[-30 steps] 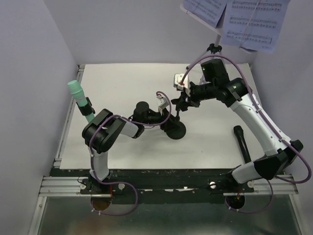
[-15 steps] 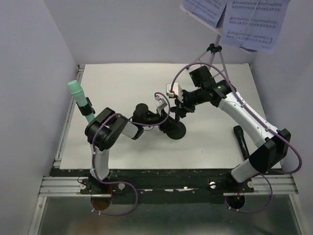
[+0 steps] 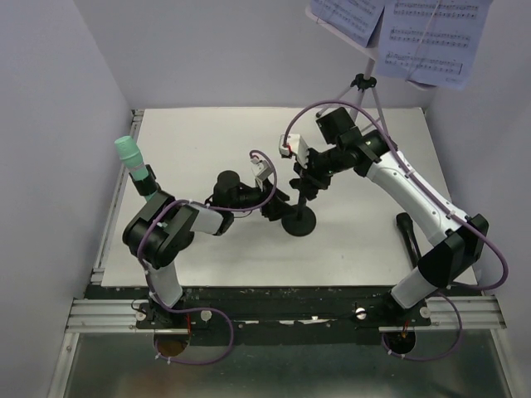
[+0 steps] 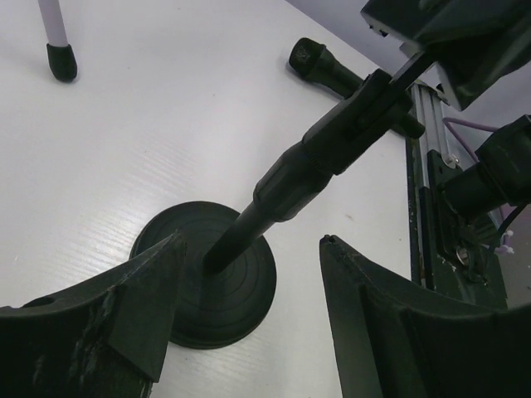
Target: Pack up the instrument practice props
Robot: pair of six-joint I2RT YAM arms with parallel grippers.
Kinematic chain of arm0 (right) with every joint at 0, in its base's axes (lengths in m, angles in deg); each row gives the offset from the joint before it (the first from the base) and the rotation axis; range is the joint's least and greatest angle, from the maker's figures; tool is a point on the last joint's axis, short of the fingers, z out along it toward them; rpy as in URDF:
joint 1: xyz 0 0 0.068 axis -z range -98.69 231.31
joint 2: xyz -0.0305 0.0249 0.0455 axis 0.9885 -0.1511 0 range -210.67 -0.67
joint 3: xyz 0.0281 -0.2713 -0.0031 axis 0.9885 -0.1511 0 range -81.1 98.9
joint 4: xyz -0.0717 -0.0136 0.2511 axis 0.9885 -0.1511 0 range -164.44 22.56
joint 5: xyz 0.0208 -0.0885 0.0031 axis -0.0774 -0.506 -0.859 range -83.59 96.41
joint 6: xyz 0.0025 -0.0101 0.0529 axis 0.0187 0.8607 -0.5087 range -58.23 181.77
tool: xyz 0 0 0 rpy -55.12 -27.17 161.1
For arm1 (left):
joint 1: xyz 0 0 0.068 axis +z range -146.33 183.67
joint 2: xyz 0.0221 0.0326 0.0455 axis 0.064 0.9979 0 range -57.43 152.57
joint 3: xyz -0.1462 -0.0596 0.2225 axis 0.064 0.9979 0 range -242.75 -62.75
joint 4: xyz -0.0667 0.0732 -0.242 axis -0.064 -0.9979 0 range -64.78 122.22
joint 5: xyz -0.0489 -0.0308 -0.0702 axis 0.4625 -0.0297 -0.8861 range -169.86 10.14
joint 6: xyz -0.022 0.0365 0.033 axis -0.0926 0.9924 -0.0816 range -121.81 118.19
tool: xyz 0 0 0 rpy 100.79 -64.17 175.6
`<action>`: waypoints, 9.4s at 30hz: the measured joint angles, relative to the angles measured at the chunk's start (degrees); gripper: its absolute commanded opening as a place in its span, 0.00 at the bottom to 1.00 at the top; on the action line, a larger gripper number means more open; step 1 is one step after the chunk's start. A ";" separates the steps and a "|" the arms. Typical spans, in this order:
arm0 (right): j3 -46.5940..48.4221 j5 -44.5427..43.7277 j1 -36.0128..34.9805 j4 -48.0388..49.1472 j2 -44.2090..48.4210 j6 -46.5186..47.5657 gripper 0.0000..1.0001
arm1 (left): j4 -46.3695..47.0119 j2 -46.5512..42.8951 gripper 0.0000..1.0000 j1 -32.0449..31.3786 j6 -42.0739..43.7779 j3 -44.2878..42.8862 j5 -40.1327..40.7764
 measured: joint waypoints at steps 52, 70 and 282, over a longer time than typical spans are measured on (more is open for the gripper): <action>13.60 -24.09 53.94 -7.72 -8.37 -11.23 0.47 | -39.04 -16.70 0.77 1.11 20.59 -5.64 1.42; 2.89 -27.56 54.07 -8.04 -0.20 -13.44 0.96 | -43.80 -16.70 0.79 1.11 24.72 -11.17 1.31; 28.28 6.29 -10.32 33.94 -20.70 -41.79 0.00 | -95.14 -56.85 0.98 24.81 46.31 -44.76 30.16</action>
